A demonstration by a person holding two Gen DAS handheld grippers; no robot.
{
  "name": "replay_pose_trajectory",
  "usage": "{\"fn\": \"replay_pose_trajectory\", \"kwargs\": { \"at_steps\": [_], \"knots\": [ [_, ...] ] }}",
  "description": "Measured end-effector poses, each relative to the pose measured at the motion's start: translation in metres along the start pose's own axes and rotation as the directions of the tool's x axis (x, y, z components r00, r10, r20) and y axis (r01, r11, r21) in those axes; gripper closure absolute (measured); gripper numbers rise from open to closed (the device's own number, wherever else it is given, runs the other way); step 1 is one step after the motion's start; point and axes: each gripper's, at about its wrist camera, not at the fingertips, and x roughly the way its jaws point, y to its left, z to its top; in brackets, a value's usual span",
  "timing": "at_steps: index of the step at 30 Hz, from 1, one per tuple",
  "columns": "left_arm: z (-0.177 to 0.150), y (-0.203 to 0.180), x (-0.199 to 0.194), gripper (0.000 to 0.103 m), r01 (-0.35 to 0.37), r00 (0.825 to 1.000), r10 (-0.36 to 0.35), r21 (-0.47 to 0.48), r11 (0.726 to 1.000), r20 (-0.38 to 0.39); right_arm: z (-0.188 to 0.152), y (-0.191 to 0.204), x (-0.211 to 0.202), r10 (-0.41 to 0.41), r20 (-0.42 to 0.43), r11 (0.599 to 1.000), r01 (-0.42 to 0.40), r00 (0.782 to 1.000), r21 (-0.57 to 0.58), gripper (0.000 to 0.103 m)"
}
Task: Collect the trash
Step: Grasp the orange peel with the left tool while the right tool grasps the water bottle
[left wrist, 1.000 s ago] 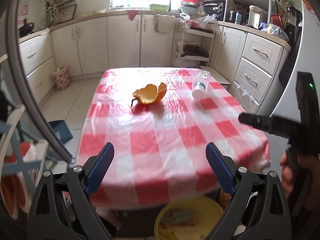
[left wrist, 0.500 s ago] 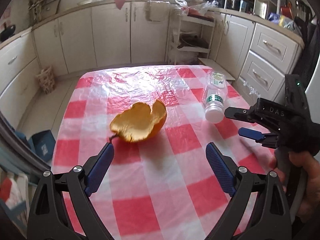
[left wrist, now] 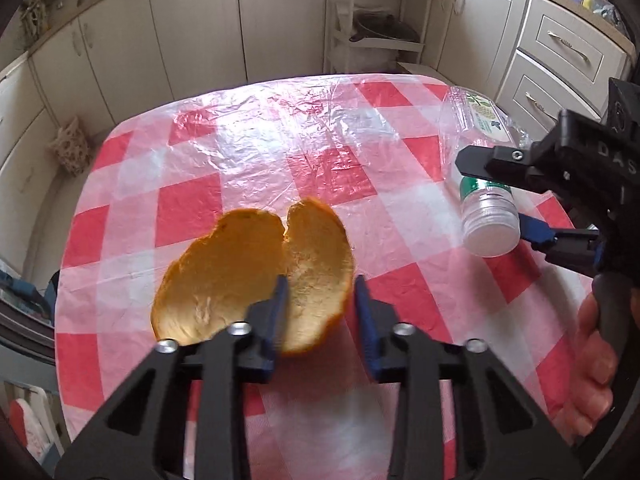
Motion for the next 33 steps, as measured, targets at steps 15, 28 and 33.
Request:
{"fn": "replay_pose_trajectory", "kwargs": {
  "at_steps": [15, 28, 33],
  "knots": [
    [-0.012, 0.036, -0.047, 0.096, 0.185, 0.983, -0.185, -0.203, 0.962, 0.022, -0.015, 0.013, -0.002, 0.001, -0.16, 0.98, -0.033, 0.987, -0.196, 0.062],
    [-0.074, 0.055, -0.093, 0.095, 0.176, 0.984, -0.165, -0.299, 0.938, 0.06, -0.082, 0.009, -0.05, -0.102, -0.24, 0.906, -0.009, 0.965, -0.423, 0.063],
    [-0.088, 0.07, -0.093, 0.086, 0.147, 0.989, -0.134, -0.34, 0.929, 0.061, -0.093, 0.007, -0.058, -0.131, -0.214, 0.886, 0.017, 0.968, -0.464, 0.063]
  ]
}}
